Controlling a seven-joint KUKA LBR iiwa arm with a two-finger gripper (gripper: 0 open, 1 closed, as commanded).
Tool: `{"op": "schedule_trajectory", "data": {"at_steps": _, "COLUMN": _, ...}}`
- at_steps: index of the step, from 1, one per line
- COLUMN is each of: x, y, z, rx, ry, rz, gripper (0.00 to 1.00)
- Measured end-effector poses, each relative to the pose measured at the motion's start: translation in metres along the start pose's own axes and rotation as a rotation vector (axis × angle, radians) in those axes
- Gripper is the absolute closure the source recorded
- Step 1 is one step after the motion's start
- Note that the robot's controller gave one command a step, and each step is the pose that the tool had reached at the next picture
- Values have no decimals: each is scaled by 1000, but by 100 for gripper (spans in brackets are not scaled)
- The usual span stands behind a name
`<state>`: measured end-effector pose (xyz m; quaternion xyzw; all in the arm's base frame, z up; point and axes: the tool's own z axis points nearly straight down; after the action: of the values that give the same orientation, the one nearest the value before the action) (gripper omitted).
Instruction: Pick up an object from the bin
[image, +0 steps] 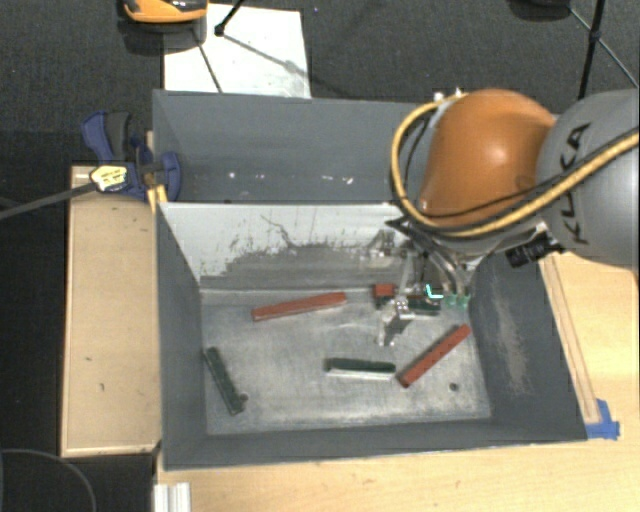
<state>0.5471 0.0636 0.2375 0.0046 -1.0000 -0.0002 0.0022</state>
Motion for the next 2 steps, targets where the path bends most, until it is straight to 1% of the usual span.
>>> {"op": "schedule_trajectory", "data": {"at_steps": 1, "x": -2, "y": 0, "z": -4, "rx": -1, "ry": -8, "rz": 2, "gripper": 0}}
{"op": "schedule_trajectory", "data": {"at_steps": 2, "x": 21, "y": -13, "z": 50, "rx": -1, "ry": -10, "rz": 107, "gripper": 0}}
